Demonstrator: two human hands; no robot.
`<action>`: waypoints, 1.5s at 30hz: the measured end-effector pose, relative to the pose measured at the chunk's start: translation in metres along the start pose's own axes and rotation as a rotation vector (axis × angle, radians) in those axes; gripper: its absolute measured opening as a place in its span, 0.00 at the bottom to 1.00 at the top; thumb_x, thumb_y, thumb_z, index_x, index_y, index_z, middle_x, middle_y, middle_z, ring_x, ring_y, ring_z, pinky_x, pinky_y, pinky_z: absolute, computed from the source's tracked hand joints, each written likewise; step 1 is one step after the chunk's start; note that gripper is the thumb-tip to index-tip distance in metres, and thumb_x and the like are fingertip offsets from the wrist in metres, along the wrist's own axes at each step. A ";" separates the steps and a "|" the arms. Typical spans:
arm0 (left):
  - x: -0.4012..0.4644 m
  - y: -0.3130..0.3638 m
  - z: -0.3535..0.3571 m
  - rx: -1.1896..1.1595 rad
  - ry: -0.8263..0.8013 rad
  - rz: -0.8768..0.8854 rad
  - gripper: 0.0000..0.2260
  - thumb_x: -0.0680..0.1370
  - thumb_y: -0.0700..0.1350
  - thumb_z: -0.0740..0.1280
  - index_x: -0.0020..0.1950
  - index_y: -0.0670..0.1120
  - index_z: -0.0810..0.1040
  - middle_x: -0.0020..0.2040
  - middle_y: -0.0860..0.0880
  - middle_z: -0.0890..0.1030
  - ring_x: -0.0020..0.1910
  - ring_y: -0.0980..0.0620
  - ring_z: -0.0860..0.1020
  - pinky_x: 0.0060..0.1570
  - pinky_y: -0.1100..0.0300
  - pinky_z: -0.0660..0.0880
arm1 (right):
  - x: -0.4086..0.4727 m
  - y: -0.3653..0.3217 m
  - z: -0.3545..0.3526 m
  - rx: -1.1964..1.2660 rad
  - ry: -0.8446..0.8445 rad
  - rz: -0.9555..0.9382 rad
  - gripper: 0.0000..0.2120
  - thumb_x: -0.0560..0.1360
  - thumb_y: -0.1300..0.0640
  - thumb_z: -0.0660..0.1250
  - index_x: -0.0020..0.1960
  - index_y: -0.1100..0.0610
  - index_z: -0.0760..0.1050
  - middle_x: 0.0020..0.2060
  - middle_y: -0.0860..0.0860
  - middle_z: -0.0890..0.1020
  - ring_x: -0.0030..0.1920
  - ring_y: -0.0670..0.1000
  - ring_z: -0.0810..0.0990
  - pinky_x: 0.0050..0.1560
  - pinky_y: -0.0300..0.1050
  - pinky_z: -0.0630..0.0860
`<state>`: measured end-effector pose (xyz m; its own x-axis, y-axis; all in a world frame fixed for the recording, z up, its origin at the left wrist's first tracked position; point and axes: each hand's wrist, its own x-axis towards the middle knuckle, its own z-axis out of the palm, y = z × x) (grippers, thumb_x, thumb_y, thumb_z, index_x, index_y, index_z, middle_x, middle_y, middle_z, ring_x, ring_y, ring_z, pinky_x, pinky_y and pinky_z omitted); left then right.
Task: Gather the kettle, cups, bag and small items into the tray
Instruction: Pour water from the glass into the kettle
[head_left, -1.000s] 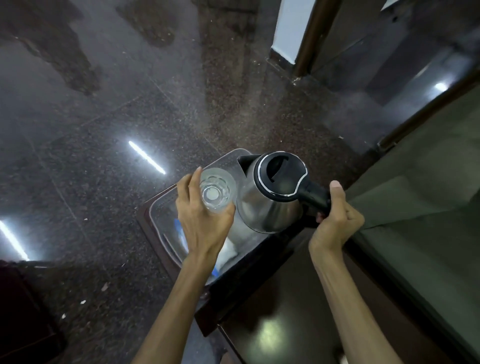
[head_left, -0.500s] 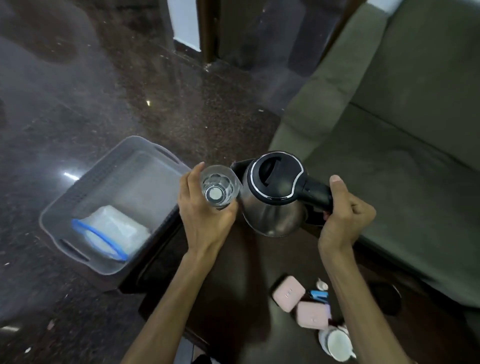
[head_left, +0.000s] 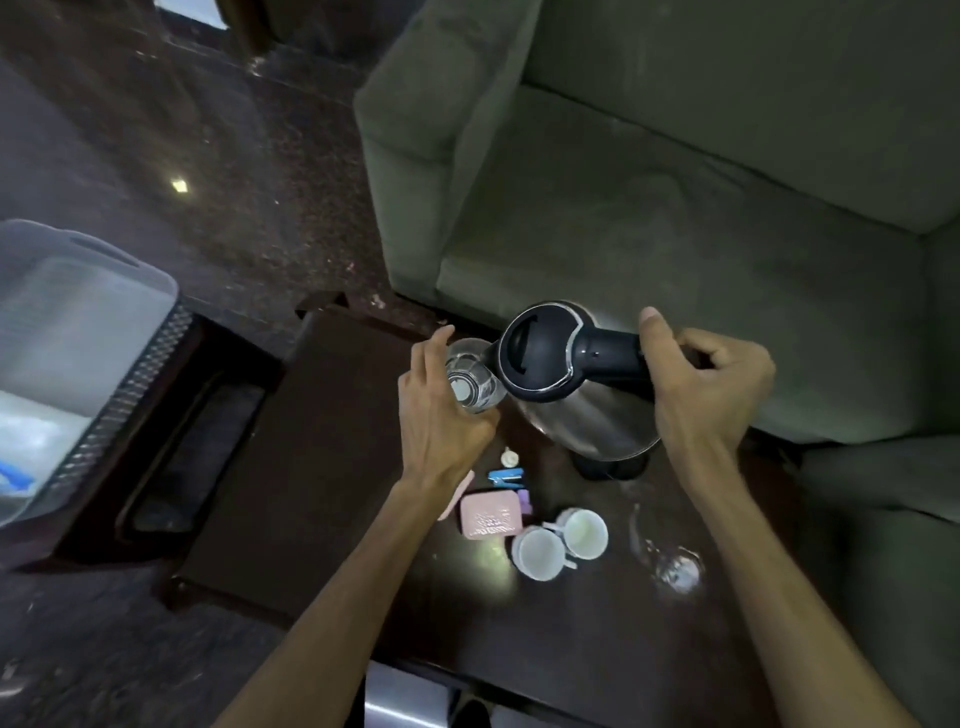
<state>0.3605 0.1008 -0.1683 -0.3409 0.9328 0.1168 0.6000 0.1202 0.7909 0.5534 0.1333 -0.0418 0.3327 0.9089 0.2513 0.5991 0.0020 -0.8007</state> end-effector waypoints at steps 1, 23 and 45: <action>-0.007 0.004 0.010 0.000 -0.012 0.007 0.42 0.61 0.47 0.77 0.74 0.51 0.65 0.62 0.56 0.70 0.52 0.56 0.70 0.52 0.56 0.69 | 0.001 0.006 -0.007 -0.048 -0.005 -0.007 0.31 0.74 0.42 0.71 0.26 0.57 0.58 0.27 0.61 0.59 0.28 0.50 0.59 0.31 0.50 0.58; -0.068 0.015 0.093 0.031 -0.132 0.004 0.43 0.61 0.44 0.79 0.74 0.47 0.67 0.62 0.49 0.74 0.54 0.48 0.75 0.56 0.55 0.69 | 0.011 0.047 -0.036 -0.635 -0.153 -0.263 0.30 0.69 0.34 0.66 0.25 0.59 0.66 0.18 0.54 0.64 0.24 0.60 0.69 0.31 0.44 0.62; -0.068 0.014 0.101 0.025 -0.145 -0.048 0.43 0.61 0.43 0.78 0.74 0.49 0.66 0.63 0.50 0.73 0.53 0.48 0.73 0.54 0.52 0.72 | 0.023 0.048 -0.041 -0.698 -0.193 -0.291 0.30 0.69 0.35 0.67 0.25 0.59 0.68 0.17 0.50 0.61 0.23 0.59 0.69 0.32 0.43 0.60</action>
<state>0.4648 0.0733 -0.2259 -0.2622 0.9649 -0.0103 0.6043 0.1726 0.7779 0.6198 0.1374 -0.0520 -0.0022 0.9687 0.2483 0.9838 0.0466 -0.1733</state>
